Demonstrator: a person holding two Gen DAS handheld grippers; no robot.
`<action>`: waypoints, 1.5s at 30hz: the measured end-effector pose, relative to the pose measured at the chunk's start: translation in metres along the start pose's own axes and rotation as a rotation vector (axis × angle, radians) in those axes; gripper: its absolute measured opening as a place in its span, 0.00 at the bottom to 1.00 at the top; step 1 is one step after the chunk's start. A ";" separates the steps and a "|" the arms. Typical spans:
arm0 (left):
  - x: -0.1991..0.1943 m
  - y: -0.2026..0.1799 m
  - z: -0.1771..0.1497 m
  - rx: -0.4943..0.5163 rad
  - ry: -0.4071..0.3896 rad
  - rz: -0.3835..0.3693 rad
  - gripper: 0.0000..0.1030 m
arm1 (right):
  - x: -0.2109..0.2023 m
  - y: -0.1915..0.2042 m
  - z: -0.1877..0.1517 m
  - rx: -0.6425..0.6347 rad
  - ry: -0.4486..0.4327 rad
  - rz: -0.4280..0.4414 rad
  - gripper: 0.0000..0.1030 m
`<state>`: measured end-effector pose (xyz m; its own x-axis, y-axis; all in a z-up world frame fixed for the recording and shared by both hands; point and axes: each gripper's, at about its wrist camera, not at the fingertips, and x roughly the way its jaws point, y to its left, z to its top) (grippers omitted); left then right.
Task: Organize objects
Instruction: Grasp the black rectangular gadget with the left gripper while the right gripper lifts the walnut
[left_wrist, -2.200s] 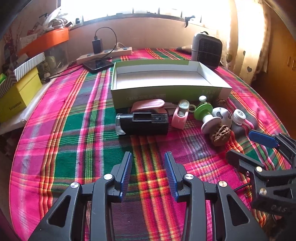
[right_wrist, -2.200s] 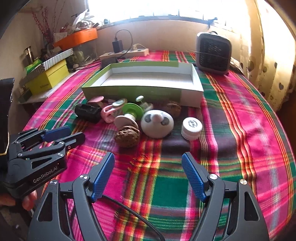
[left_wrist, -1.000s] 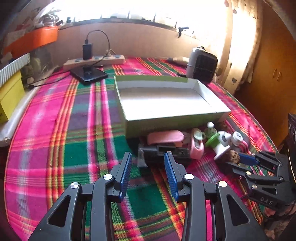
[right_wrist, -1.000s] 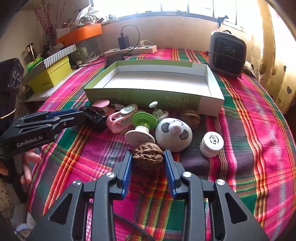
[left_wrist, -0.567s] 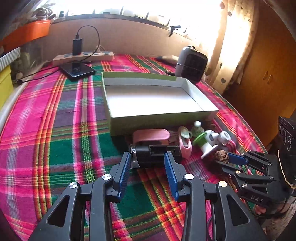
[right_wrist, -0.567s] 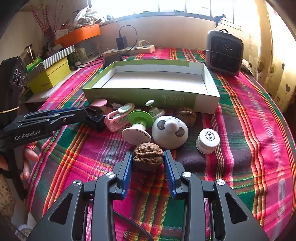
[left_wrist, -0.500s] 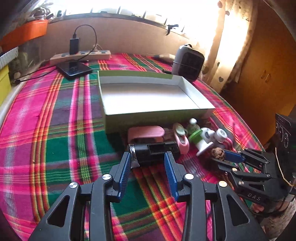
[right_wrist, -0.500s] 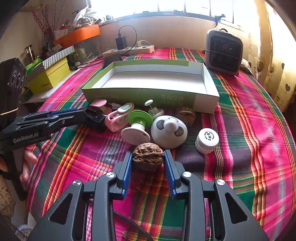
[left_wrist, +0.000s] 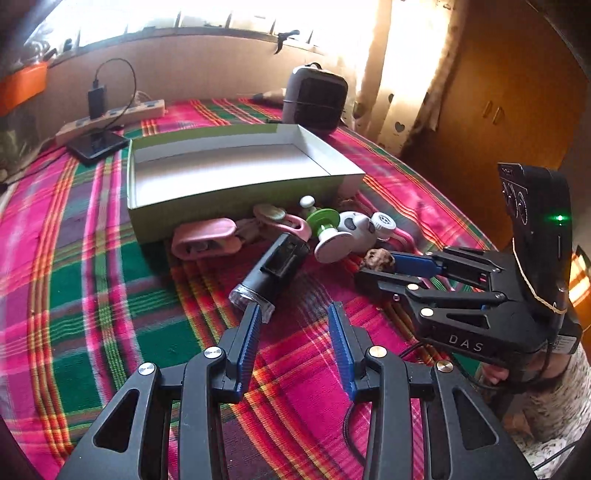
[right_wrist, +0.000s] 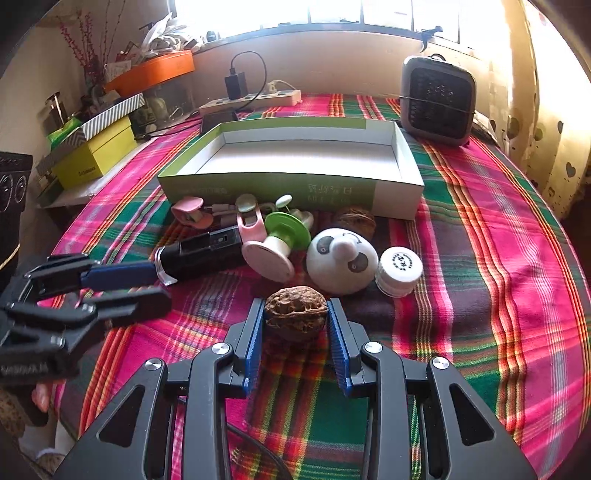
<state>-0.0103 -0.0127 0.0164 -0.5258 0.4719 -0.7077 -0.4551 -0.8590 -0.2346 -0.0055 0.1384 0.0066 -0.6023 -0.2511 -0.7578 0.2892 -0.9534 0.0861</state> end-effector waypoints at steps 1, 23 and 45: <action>-0.002 0.001 0.001 -0.001 -0.007 0.004 0.34 | -0.001 0.000 0.000 0.000 -0.001 -0.001 0.34; 0.031 0.006 0.026 0.045 0.048 0.073 0.34 | -0.004 -0.011 -0.003 0.008 -0.003 0.003 0.33; 0.045 -0.009 0.028 0.084 0.057 0.173 0.33 | -0.002 -0.012 -0.002 0.007 -0.009 0.016 0.33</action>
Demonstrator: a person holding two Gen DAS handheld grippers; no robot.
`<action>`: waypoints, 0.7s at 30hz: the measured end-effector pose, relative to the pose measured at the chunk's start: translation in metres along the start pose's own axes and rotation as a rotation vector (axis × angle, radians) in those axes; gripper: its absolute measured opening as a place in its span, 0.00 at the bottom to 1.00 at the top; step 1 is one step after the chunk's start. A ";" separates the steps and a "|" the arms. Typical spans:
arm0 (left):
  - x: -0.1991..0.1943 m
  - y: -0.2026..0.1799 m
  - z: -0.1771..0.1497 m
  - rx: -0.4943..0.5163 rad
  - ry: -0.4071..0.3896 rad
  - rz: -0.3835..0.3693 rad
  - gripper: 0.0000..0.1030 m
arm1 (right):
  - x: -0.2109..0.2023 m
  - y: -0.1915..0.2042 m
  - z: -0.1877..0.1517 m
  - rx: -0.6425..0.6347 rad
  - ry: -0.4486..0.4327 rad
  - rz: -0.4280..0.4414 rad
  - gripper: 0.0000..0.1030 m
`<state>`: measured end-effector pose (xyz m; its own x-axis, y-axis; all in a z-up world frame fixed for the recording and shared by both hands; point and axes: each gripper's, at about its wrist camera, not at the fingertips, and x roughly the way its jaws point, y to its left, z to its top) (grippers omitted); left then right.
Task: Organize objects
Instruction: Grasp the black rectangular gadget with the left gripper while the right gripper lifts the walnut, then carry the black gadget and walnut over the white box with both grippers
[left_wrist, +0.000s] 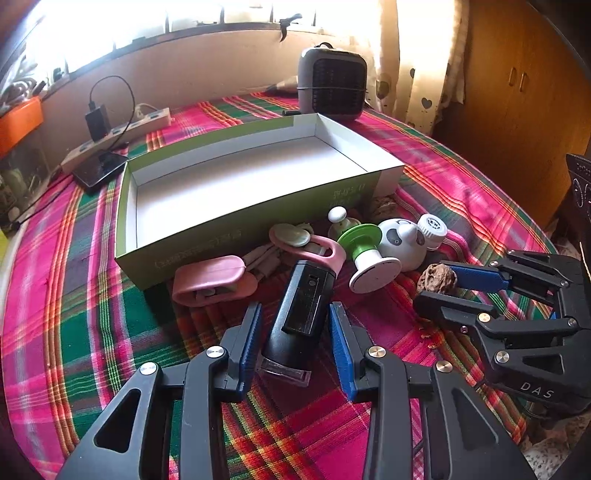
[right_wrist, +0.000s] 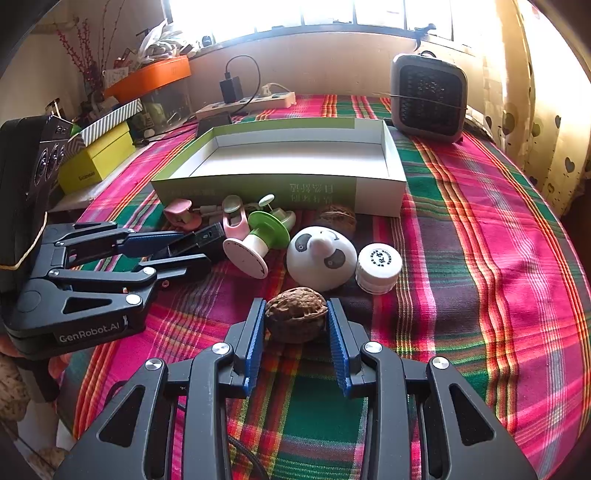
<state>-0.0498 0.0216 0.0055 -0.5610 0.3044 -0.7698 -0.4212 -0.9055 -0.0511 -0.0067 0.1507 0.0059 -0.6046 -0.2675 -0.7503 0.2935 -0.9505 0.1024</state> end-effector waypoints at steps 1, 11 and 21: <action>0.000 0.000 0.000 -0.002 -0.001 0.003 0.31 | 0.000 0.000 0.000 -0.001 0.000 -0.001 0.33; -0.003 0.005 -0.003 -0.062 0.001 0.010 0.24 | 0.002 0.003 0.001 -0.015 -0.002 -0.012 0.33; -0.006 -0.001 -0.009 -0.104 -0.010 0.048 0.24 | 0.001 0.002 -0.003 -0.024 -0.032 -0.004 0.33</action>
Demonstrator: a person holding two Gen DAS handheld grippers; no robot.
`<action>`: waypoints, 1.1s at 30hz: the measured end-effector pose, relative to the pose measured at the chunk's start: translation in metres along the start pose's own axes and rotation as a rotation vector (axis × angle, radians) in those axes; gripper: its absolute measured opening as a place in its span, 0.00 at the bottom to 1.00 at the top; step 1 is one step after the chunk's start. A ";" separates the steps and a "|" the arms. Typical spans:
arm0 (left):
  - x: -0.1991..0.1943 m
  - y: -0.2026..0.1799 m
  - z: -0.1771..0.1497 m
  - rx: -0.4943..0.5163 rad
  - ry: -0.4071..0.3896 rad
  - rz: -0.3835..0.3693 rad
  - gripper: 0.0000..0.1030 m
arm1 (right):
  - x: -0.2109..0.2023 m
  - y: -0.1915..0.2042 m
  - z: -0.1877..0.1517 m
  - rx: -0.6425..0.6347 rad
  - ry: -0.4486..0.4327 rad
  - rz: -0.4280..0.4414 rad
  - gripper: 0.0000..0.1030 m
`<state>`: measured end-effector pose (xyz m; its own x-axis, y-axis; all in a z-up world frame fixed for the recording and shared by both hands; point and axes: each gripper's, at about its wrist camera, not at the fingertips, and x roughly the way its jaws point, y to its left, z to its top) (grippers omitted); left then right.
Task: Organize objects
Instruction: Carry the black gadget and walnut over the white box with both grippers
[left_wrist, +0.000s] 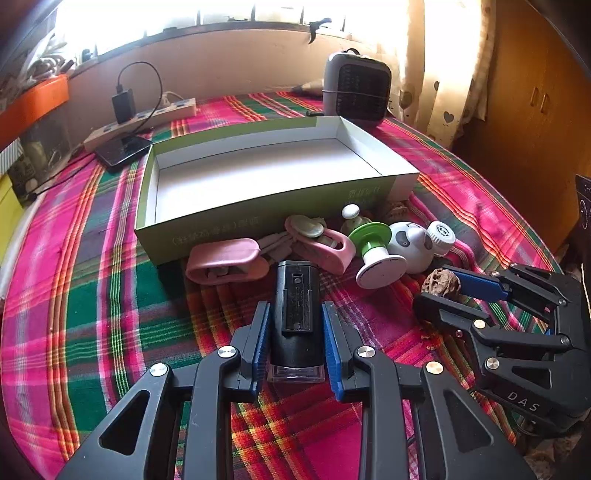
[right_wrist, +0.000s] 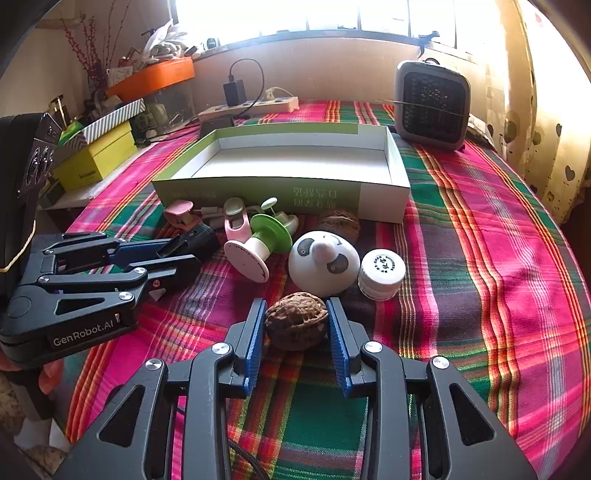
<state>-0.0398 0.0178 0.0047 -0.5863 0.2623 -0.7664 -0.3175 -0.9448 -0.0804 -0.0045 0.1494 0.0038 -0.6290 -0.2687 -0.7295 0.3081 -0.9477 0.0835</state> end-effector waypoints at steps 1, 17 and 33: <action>0.000 0.000 0.000 -0.003 0.000 0.002 0.24 | -0.001 0.000 -0.001 -0.002 -0.004 -0.002 0.33; -0.005 -0.001 -0.005 -0.033 0.003 0.018 0.24 | -0.003 0.003 -0.004 -0.019 -0.013 -0.013 0.33; -0.026 -0.002 0.002 -0.044 -0.034 -0.010 0.24 | -0.016 0.001 0.005 -0.003 -0.055 0.004 0.33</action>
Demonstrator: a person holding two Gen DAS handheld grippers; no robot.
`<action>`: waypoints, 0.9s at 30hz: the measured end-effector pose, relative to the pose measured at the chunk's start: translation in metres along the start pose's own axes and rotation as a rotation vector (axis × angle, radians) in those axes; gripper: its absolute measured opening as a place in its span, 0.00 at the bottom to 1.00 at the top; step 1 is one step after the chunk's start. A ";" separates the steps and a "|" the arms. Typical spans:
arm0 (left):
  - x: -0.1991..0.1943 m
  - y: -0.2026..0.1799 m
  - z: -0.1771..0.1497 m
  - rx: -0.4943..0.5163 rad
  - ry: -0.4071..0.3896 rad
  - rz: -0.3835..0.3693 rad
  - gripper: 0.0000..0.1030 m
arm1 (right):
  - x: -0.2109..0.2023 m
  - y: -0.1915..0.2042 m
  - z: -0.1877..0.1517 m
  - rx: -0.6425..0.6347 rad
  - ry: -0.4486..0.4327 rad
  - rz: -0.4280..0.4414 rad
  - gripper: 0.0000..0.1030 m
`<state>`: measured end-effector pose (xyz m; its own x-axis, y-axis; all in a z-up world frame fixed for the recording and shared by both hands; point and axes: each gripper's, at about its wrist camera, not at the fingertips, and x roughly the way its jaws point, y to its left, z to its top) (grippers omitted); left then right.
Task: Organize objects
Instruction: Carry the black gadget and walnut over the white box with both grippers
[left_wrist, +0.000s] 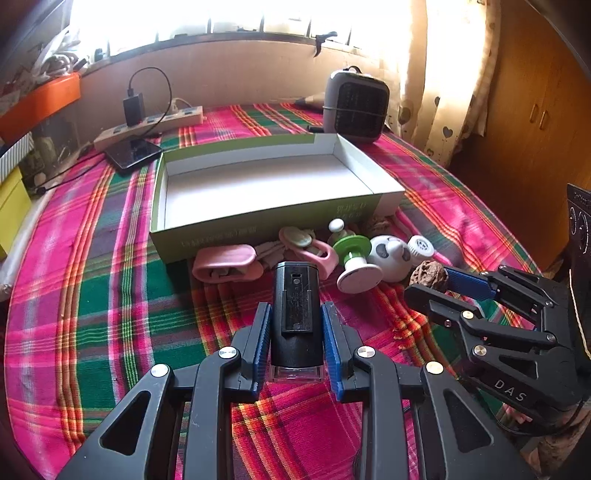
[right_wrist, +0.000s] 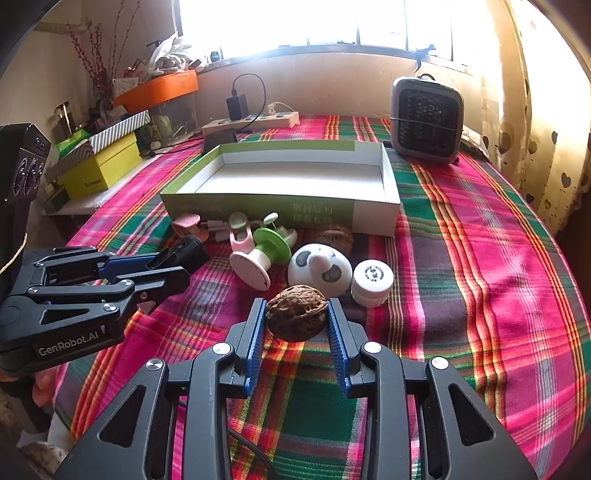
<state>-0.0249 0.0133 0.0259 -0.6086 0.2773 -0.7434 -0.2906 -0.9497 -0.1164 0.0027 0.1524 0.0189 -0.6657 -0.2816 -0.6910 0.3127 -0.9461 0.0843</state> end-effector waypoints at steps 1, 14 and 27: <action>-0.002 0.001 0.002 -0.002 -0.007 0.000 0.24 | -0.002 -0.001 0.002 0.004 -0.002 0.008 0.33; -0.008 0.017 0.042 -0.010 -0.055 0.024 0.24 | -0.006 -0.014 0.044 -0.018 -0.038 -0.019 0.33; 0.024 0.055 0.083 -0.079 -0.039 0.042 0.24 | 0.031 -0.037 0.092 -0.027 -0.010 -0.009 0.33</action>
<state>-0.1171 -0.0205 0.0566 -0.6479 0.2408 -0.7227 -0.2055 -0.9688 -0.1386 -0.0917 0.1639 0.0607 -0.6755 -0.2744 -0.6844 0.3247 -0.9440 0.0579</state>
